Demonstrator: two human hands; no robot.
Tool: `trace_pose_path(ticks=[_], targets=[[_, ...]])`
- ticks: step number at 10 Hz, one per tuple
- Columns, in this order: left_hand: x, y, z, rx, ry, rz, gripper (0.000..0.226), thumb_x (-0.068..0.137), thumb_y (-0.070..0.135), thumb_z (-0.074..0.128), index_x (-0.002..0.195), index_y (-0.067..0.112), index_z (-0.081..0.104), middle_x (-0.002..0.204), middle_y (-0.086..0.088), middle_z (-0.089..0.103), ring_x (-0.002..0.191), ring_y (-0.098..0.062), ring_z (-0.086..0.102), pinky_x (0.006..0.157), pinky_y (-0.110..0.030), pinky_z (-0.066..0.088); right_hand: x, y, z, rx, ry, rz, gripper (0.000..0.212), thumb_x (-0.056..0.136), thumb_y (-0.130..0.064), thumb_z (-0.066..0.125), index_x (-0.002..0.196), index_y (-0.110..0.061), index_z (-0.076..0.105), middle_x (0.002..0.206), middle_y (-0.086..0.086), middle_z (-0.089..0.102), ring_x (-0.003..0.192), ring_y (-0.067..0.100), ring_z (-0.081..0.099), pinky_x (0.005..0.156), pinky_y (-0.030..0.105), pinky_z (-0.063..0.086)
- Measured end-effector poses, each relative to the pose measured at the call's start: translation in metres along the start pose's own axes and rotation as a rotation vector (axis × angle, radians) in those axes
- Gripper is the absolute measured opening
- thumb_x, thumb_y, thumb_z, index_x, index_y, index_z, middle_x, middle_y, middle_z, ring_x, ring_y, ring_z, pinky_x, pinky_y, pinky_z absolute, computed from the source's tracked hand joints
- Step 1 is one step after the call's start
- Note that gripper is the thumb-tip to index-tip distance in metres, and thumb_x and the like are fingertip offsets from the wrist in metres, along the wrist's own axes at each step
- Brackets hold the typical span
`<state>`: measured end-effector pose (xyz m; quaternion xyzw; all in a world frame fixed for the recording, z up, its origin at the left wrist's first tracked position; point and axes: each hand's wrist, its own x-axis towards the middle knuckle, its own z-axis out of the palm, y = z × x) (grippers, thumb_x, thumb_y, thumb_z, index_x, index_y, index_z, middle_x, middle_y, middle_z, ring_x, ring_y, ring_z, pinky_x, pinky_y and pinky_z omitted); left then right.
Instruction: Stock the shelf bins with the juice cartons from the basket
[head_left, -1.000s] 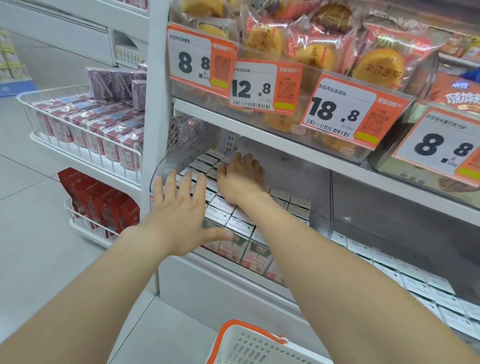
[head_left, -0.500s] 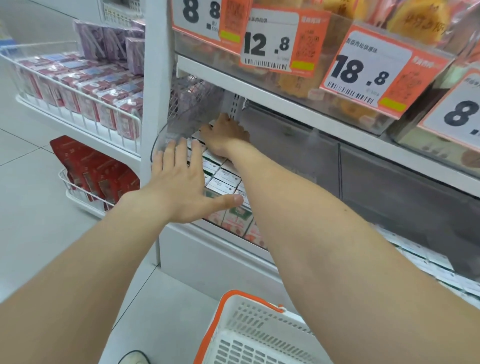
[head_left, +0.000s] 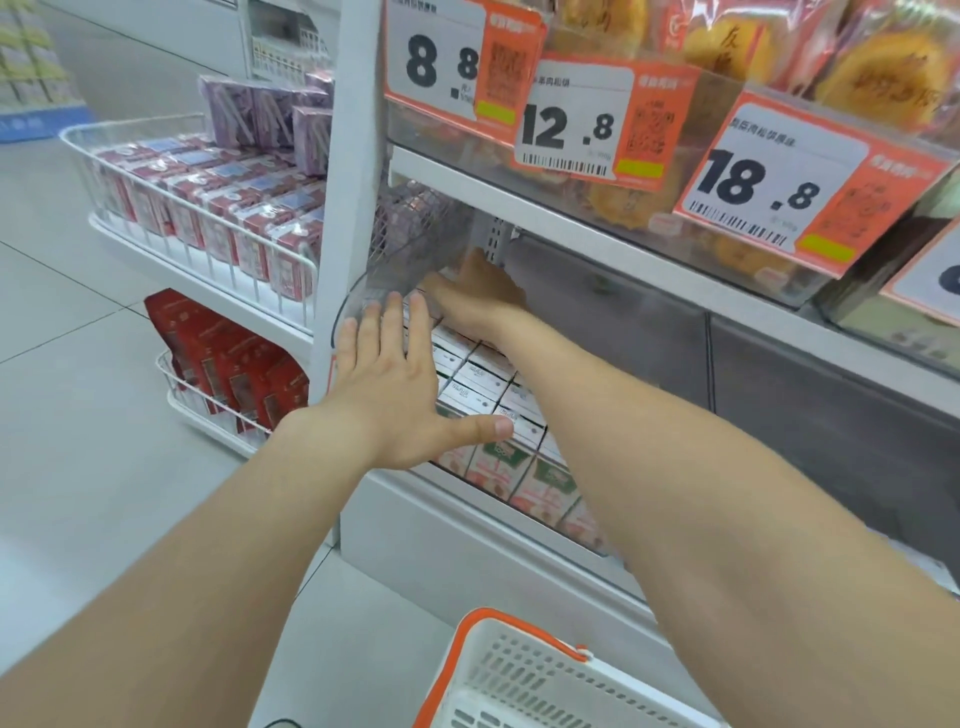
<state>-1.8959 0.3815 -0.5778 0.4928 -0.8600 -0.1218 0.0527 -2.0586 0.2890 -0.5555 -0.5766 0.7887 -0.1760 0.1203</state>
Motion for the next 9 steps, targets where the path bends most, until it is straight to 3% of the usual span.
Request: trace_pose_path(ticks=[1, 2, 4, 5, 6, 7, 8, 9], targets=[[0.000, -0.001, 0.000, -0.014, 0.020, 0.009, 0.160, 0.047, 0.115, 0.016, 0.157, 0.011, -0.036, 0.171, -0.016, -0.027, 0.159, -0.035, -0.024, 0.128, -0.055, -0.012, 0.002, 0.002, -0.006, 0.063, -0.053, -0.044, 0.092, 0.086, -0.071, 0.046, 0.158, -0.018, 0.024, 0.159, 0.006, 0.047, 0.143, 0.034, 0.047, 0.116, 0.052, 0.039], [0.000, 0.000, 0.003, -0.016, 0.055, 0.011, 0.159, 0.047, 0.115, 0.015, 0.157, 0.012, -0.036, 0.172, -0.015, -0.024, 0.159, -0.034, -0.022, 0.129, -0.055, -0.011, 0.005, -0.001, 0.005, -0.047, -0.057, -0.101, 0.100, 0.093, -0.074, 0.040, 0.166, -0.020, -0.001, 0.167, 0.010, 0.037, 0.148, 0.037, 0.041, 0.120, 0.056, 0.026], [0.000, 0.001, 0.002, -0.022, 0.050, 0.009, 0.156, 0.050, 0.114, 0.019, 0.156, 0.014, -0.038, 0.172, -0.017, -0.024, 0.159, -0.035, -0.024, 0.128, -0.056, -0.013, 0.012, -0.008, 0.012, -0.095, -0.044, -0.112, 0.107, 0.093, -0.077, 0.044, 0.166, -0.017, -0.006, 0.155, 0.015, 0.051, 0.133, 0.038, 0.057, 0.110, 0.051, 0.038], [0.001, 0.002, 0.001, -0.008, 0.030, 0.001, 0.157, 0.051, 0.114, 0.022, 0.155, 0.014, -0.040, 0.172, -0.018, -0.023, 0.159, -0.035, -0.024, 0.128, -0.055, -0.014, 0.006, -0.005, 0.015, -0.160, -0.047, -0.142, 0.101, 0.097, -0.071, 0.042, 0.166, -0.016, -0.006, 0.161, 0.019, 0.041, 0.138, 0.041, 0.050, 0.112, 0.050, 0.037], [-0.001, 0.005, -0.003, 0.009, 0.009, -0.009, 0.160, 0.048, 0.115, 0.020, 0.156, 0.012, -0.038, 0.172, -0.019, -0.022, 0.159, -0.035, -0.024, 0.128, -0.055, -0.012, -0.001, -0.005, 0.012, -0.166, -0.069, -0.147, 0.092, 0.101, -0.064, 0.039, 0.167, -0.012, 0.000, 0.169, 0.018, 0.027, 0.151, 0.042, 0.031, 0.122, 0.051, 0.030], [-0.008, 0.010, -0.013, 0.050, -0.050, -0.030, 0.159, 0.049, 0.113, 0.015, 0.162, 0.008, -0.025, 0.170, -0.020, -0.026, 0.158, -0.038, -0.025, 0.128, -0.057, -0.010, -0.017, -0.004, 0.005, -0.116, -0.063, -0.209, 0.065, 0.108, -0.044, 0.036, 0.162, -0.008, 0.026, 0.168, 0.014, 0.028, 0.154, 0.035, 0.026, 0.124, 0.047, 0.027], [-0.018, 0.020, -0.023, 0.093, -0.069, -0.038, 0.143, 0.066, 0.106, 0.024, 0.164, 0.005, 0.000, 0.172, -0.022, -0.018, 0.159, -0.041, -0.017, 0.127, -0.061, -0.004, -0.050, 0.008, -0.007, -0.070, -0.057, -0.346, 0.050, 0.102, -0.022, 0.043, 0.150, -0.008, 0.047, 0.156, 0.016, 0.044, 0.146, 0.035, 0.037, 0.118, 0.045, 0.036], [-0.027, 0.037, -0.029, 0.086, -0.022, 0.014, 0.107, 0.085, 0.088, 0.039, 0.153, 0.005, 0.030, 0.163, -0.025, 0.021, 0.155, -0.041, 0.014, 0.126, -0.058, 0.016, -0.080, 0.027, -0.021, -0.131, 0.053, -0.375, 0.041, 0.094, -0.015, 0.048, 0.132, -0.009, 0.063, 0.134, 0.018, 0.062, 0.123, 0.038, 0.059, 0.097, 0.045, 0.053]])
